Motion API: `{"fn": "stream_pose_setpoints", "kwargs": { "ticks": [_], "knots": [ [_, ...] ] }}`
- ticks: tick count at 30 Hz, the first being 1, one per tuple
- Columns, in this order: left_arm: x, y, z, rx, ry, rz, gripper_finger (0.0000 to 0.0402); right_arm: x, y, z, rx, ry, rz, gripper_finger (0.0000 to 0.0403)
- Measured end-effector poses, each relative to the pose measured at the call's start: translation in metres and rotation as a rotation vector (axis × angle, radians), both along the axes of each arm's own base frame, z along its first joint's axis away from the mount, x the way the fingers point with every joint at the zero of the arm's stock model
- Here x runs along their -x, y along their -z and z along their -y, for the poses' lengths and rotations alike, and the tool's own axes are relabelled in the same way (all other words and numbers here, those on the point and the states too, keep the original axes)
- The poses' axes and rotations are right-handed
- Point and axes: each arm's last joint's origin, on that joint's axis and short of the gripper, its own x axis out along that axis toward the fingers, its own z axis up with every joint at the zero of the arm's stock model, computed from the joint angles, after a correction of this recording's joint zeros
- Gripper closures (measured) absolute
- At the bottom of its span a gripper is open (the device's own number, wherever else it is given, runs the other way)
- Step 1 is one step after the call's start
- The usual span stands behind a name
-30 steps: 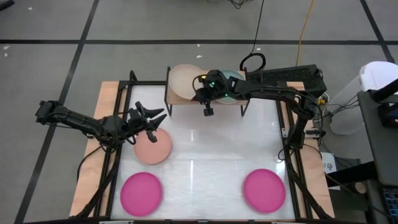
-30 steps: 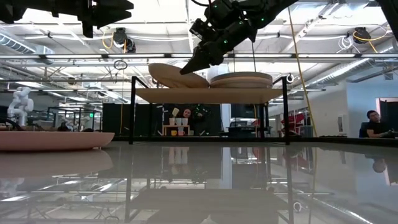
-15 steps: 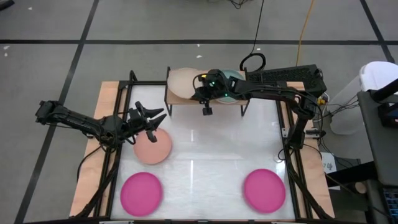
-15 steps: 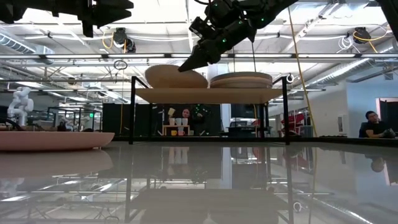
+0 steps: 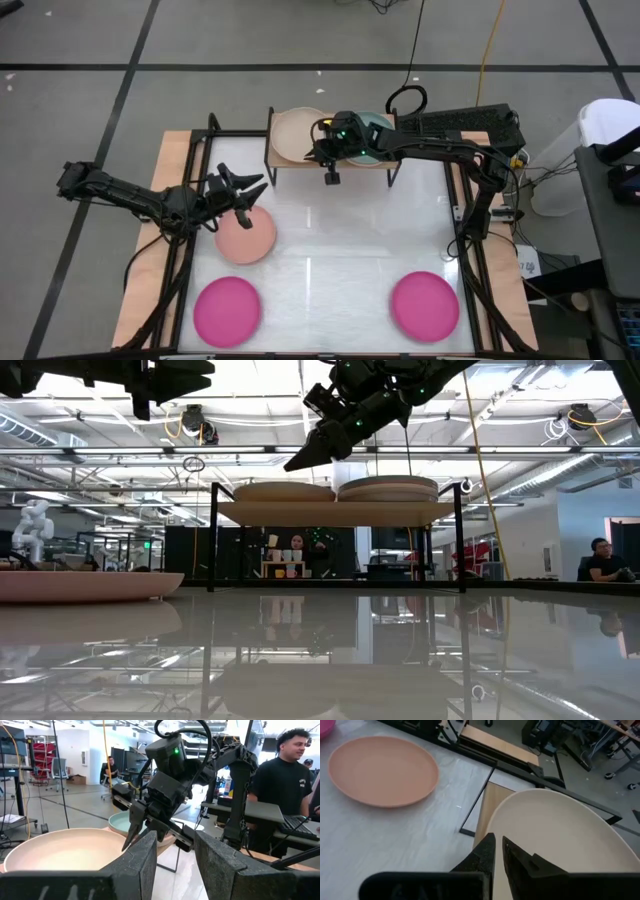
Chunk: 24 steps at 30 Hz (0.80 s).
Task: Place and stack plates onto a shelf
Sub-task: Stack the light brown plate on the gray plate
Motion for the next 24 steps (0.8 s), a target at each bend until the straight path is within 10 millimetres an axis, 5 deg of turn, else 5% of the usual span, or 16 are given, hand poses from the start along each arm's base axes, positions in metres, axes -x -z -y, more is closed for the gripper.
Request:
{"fn": "stream_pose_setpoints", "kwargs": {
  "ticks": [10, 24],
  "knots": [
    [0.000, 0.001, 0.000, -0.003, 0.000, -0.010, 0.0266, 0.001, -0.019, -0.016, -0.028, -0.013, 0.074, 0.0383],
    [-0.001, 0.007, 0.001, 0.005, 0.037, -0.068, 0.0266, 0.029, -0.069, -0.100, -0.095, -0.175, 0.076, 0.0382]
  ]
}}
